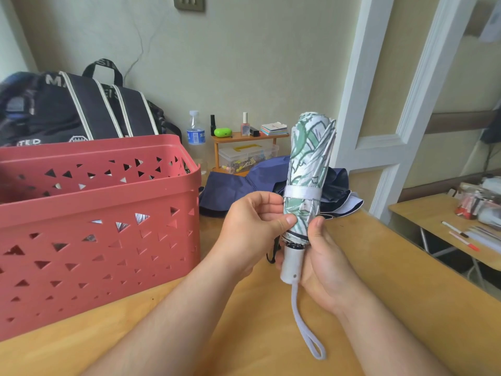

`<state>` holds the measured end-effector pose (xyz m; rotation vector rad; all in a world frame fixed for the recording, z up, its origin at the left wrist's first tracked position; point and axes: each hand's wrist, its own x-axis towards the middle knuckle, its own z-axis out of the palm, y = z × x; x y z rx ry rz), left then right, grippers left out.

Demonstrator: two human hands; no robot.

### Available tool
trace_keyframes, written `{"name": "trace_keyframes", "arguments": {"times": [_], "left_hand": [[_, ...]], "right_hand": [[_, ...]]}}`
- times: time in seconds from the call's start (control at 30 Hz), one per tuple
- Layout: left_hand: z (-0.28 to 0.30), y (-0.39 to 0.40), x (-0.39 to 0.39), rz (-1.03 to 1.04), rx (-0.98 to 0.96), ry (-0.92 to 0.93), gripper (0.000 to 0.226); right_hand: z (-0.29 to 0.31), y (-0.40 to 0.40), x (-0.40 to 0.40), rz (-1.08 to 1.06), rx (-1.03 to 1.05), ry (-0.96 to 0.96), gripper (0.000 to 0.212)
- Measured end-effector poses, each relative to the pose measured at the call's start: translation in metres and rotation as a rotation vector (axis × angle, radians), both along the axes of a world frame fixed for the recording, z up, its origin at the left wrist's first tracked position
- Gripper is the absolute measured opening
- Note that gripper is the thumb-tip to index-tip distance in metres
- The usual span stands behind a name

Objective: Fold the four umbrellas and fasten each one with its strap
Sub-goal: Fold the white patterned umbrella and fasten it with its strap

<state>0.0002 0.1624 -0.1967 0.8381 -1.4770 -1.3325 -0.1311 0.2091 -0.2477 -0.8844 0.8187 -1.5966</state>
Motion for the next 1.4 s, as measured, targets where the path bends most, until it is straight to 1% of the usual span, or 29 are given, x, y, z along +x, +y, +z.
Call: {"name": "trace_keyframes", "arguments": {"times": [0.07, 0.17, 0.27, 0.33, 0.47, 0.53, 0.57, 0.63, 0.7, 0.83, 0.93, 1.0, 1.07, 1.17, 1.27, 1.4], "left_hand": [[0.001, 0.002, 0.0, 0.002, -0.045, -0.046, 0.03], [0.001, 0.009, -0.004, 0.033, -0.119, -0.118, 0.027], [0.004, 0.018, -0.007, 0.071, -0.232, -0.208, 0.015], [0.005, 0.02, -0.007, 0.108, -0.279, -0.241, 0.017], [0.004, 0.016, -0.006, 0.172, -0.302, -0.31, 0.02], [0.004, 0.017, -0.007, 0.136, -0.287, -0.296, 0.021], [0.005, 0.018, -0.007, 0.106, -0.266, -0.281, 0.022], [0.006, 0.022, -0.008, 0.064, -0.229, -0.269, 0.023], [0.004, 0.024, -0.01, 0.061, -0.24, -0.273, 0.023], [-0.001, 0.023, -0.014, 0.058, -0.256, -0.234, 0.028], [0.0, 0.025, -0.013, 0.032, -0.224, -0.185, 0.024], [0.003, 0.026, -0.01, 0.012, -0.178, -0.148, 0.017], [0.006, 0.025, -0.008, 0.032, -0.162, -0.123, 0.013], [0.005, 0.019, -0.006, 0.091, -0.202, -0.185, 0.004], [0.004, 0.02, -0.007, 0.061, -0.156, -0.202, 0.007], [0.009, 0.022, -0.008, -0.033, -0.052, -0.081, 0.013]], "right_hand": [[-0.002, -0.001, -0.001, -0.001, 0.022, -0.008, 0.06], [-0.004, 0.0, -0.003, -0.009, 0.048, 0.012, 0.073], [-0.002, 0.0, -0.001, -0.056, 0.0, 0.03, 0.071], [-0.001, -0.001, 0.0, -0.103, -0.044, 0.07, 0.078], [0.0, -0.001, 0.004, -0.164, -0.056, 0.124, 0.082], [-0.002, 0.0, 0.006, -0.178, 0.004, 0.132, 0.088], [-0.002, 0.0, 0.006, -0.202, 0.04, 0.139, 0.087], [-0.003, 0.001, 0.006, -0.255, 0.098, 0.182, 0.081], [-0.002, 0.002, 0.006, -0.258, 0.127, 0.198, 0.075], [0.002, 0.005, 0.007, -0.238, 0.151, 0.137, 0.074], [0.005, 0.006, 0.006, -0.186, 0.163, 0.099, 0.078], [0.007, 0.007, 0.003, -0.089, 0.167, 0.028, 0.079], [0.012, 0.008, 0.0, 0.031, 0.176, -0.065, 0.07], [0.016, 0.011, -0.002, 0.147, 0.185, -0.134, 0.062], [0.017, 0.013, -0.003, 0.187, 0.197, -0.14, 0.062], [0.017, 0.012, -0.002, 0.194, 0.218, -0.154, 0.067]]}}
